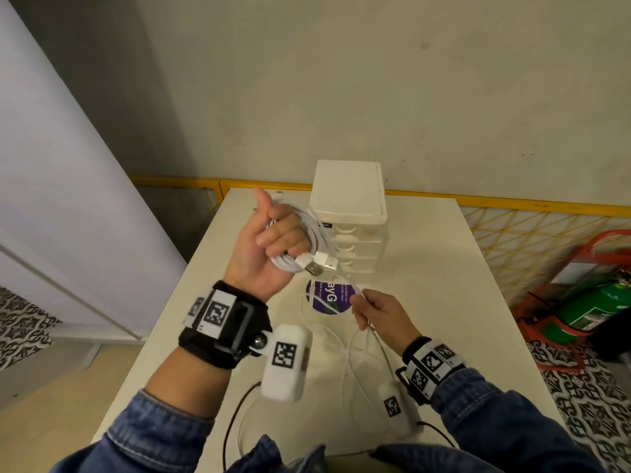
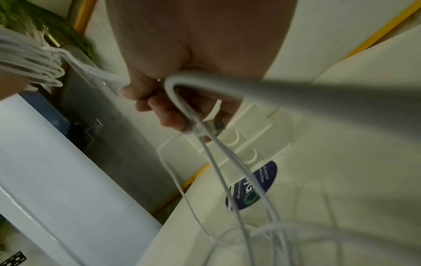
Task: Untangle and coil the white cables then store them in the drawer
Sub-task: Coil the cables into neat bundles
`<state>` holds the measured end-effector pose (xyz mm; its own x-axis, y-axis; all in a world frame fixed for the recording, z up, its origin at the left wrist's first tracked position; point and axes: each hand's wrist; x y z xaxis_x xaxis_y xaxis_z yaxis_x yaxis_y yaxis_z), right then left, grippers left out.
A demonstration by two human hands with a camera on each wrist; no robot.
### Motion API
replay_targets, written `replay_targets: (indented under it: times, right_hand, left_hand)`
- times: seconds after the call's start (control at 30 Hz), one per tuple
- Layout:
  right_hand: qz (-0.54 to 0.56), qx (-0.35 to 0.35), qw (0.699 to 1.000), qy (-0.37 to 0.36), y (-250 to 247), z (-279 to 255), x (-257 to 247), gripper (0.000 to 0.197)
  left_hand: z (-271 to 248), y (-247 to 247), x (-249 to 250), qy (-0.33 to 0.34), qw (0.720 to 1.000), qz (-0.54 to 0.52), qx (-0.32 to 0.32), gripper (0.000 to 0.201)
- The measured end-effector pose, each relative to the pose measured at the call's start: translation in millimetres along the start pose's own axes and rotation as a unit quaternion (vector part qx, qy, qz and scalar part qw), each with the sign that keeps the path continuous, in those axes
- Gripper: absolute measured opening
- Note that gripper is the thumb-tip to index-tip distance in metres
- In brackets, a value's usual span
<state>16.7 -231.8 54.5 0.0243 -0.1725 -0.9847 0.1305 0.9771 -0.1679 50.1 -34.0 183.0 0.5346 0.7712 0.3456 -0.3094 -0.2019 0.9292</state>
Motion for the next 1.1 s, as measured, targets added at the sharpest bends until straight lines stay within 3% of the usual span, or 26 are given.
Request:
replay_targets:
  times: [0.13,0.23,0.3,0.4,0.47,0.57,0.6,0.67,0.77,0.8,0.9,0.97,1.03,1.1]
  right_hand:
    - [0.038,-0.003,0.999,-0.001,9.7,-0.3,-0.3,0.014]
    - [0.029,-0.006,1.0,0.001,12.2,-0.6,2.6,0.013]
    - [-0.065,-0.076,0.995,-0.012,15.3,-5.3,2.6,0.016]
    - [-0.192,-0.184,0.961,-0.078,27.1,-13.8,-2.2,0.028]
    - [-0.209,-0.21,0.947,-0.127,30.5,-16.1,-10.6,0.033]
    - [-0.189,-0.199,0.942,-0.191,24.9,-16.0,-30.1,0.031]
    - [-0.178,-0.186,0.945,-0.2,21.5,-15.4,-39.5,0.029]
    - [-0.146,-0.151,0.954,-0.214,13.8,-11.6,-59.2,0.026]
    - [-0.131,-0.108,0.95,-0.264,0.4,-2.2,-80.0,0.019]
    - [-0.143,-0.097,0.943,-0.283,-3.2,0.6,-84.2,0.016]
    - [-0.17,-0.033,0.948,-0.268,-12.1,9.1,-87.4,0.022]
    - [-0.189,-0.021,0.945,-0.268,-17.5,16.6,-83.6,0.025]
    - [-0.257,-0.011,0.908,-0.329,-22.2,23.7,-77.5,0.021]
    - [-0.351,-0.004,0.85,-0.393,-24.6,30.1,-67.8,0.028]
  left_hand:
    - [3.7,0.6,8.3,0.058,0.997,-0.036,0.029,0.048]
    - [4.7,1.2,11.2,0.131,0.987,-0.01,0.09,0.044]
    - [5.4,4.3,10.9,0.19,0.97,0.046,0.141,0.039]
    - [8.9,2.9,4.9,0.241,0.936,0.146,0.209,0.033]
    - [9.1,-3.8,0.8,0.278,0.878,0.306,0.241,0.031]
    - [2.5,-16.3,2.0,0.295,0.717,0.586,0.236,0.03]
    - [0.1,-19.5,3.6,0.278,0.678,0.646,0.216,0.032]
    - [-3.5,-27.1,3.9,0.202,0.627,0.734,0.166,0.041]
    - [-6.6,-29.6,-6.9,0.045,0.593,0.795,0.115,0.06]
    - [-7.4,-28.3,-9.5,0.008,0.602,0.791,0.11,0.069]
    - [-8.5,-23.8,-13.7,-0.08,0.689,0.714,0.092,0.087]
    - [-9.1,-20.5,-17.6,-0.108,0.723,0.68,0.066,0.067]
    - [-11.0,-17.3,-22.4,-0.118,0.749,0.649,0.069,0.044]
    - [-11.8,-15.7,-24.5,-0.131,0.796,0.584,0.088,0.038]
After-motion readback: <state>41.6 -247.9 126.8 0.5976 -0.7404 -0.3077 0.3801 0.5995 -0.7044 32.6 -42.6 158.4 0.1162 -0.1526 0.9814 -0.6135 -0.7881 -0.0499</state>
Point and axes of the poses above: each hand's wrist, its own z-axis towards the middle knuckle, its own y-axis out of the palm, x = y × z, and after that the axes turned 14 degrees about x, right-handed
